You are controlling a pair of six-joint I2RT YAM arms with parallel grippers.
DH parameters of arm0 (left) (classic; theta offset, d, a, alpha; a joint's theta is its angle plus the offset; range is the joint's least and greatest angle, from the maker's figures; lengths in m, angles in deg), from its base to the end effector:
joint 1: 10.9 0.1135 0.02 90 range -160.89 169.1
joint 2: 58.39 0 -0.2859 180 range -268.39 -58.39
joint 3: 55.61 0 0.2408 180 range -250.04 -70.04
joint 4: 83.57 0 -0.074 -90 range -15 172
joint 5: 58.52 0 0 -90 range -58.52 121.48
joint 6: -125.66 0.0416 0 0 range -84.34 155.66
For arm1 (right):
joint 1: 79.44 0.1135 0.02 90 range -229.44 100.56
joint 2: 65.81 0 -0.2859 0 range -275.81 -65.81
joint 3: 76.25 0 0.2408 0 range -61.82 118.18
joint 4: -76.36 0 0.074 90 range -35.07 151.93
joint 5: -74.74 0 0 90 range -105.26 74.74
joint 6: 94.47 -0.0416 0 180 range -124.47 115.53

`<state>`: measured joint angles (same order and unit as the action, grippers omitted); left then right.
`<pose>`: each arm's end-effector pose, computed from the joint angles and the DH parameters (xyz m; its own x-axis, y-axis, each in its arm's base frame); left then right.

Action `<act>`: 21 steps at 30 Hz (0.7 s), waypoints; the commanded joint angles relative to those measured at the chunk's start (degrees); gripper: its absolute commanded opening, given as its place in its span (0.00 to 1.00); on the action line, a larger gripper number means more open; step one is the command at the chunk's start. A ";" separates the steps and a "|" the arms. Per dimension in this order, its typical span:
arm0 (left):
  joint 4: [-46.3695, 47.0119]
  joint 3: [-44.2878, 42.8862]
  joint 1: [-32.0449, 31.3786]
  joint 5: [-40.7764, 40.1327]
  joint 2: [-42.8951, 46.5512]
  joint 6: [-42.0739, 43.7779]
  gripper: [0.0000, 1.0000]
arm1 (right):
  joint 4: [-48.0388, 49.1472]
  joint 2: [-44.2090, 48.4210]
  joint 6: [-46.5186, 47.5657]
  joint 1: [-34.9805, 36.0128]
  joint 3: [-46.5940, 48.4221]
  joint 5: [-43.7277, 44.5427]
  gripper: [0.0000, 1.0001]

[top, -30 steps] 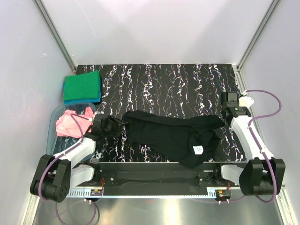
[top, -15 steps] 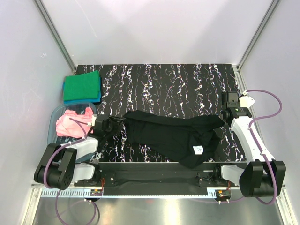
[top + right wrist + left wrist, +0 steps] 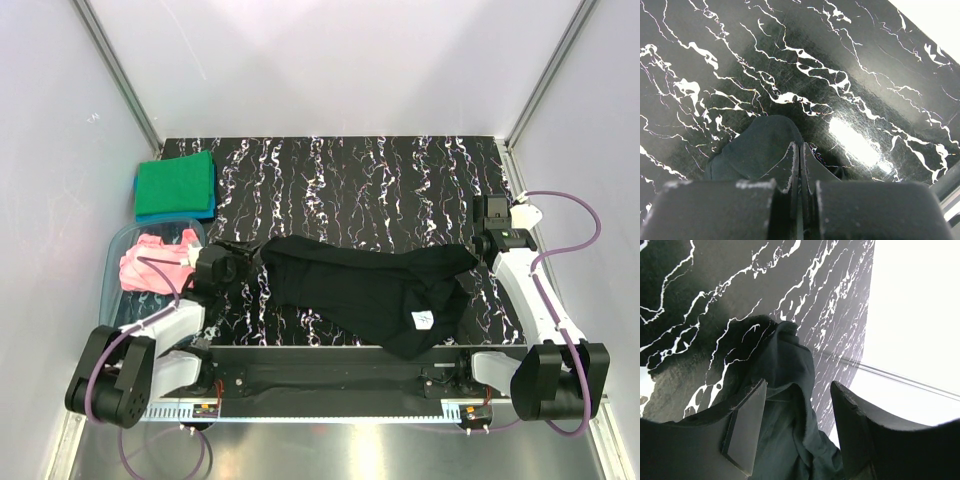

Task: Fold and stack the t-shirts
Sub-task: Flatten the tshirt out

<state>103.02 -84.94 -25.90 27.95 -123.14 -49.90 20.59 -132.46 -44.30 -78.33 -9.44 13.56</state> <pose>0.1895 -0.0481 0.1768 -0.2417 -0.9655 -0.0974 -0.4484 0.2001 -0.8711 0.2102 -0.0160 0.2855 -0.4701 0.5522 -0.6886 0.7245 0.6870 0.0563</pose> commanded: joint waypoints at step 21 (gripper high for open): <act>4.38 -4.97 0.24 -0.07 -14.35 -0.31 0.47 | 2.14 0.12 0.55 -0.14 1.59 0.01 0.00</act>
<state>104.13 -88.43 -25.62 27.99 -136.47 -50.95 20.61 -132.44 -43.98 -78.33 -9.33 13.54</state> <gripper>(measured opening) 0.492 0.012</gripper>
